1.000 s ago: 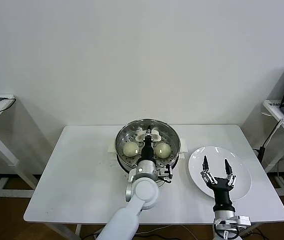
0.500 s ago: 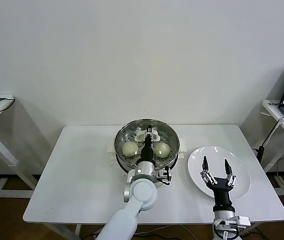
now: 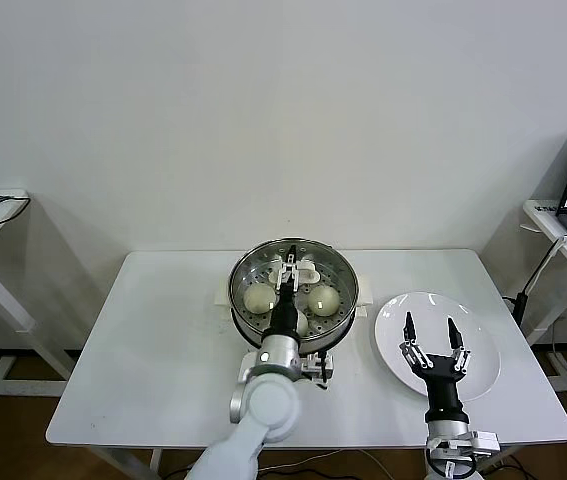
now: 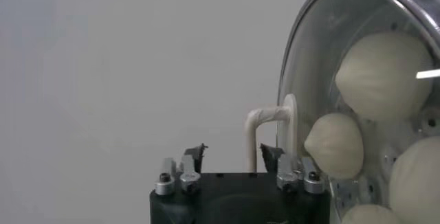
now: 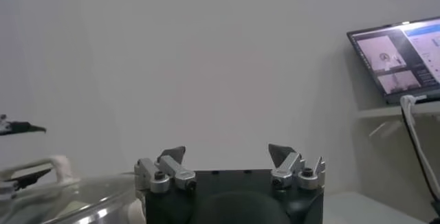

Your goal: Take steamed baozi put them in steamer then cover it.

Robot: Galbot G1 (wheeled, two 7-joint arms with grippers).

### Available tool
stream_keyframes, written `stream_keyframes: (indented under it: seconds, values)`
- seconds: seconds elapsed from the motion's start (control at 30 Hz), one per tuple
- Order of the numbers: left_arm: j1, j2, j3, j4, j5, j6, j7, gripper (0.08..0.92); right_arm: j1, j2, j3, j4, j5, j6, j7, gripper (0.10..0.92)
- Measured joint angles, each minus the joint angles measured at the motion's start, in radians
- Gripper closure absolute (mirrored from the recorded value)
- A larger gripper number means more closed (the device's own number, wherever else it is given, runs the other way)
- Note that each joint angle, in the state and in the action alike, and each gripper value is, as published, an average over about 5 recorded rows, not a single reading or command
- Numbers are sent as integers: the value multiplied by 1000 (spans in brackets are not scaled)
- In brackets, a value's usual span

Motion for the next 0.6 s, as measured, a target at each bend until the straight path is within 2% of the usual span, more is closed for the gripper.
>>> stream_keyframes:
  seconds: [0.07,0.3,0.43,0.6]
  values:
    - [21,22,-1,-36,-7,1,0,191,3,0,-2,-3,0,0,0,203]
    - [114,96,-30,-200,-72,-1,-33,177,6,-4,-7,-4,-7,-8,1,203]
    - [183,127,-91,-306,-199,-28,-104,177,-2,-8,-5,12,-19,-26,1,203]
    - [285,147,-230,-415,-479,-87,-201,177,-11,-15,-1,45,-40,-58,0,203]
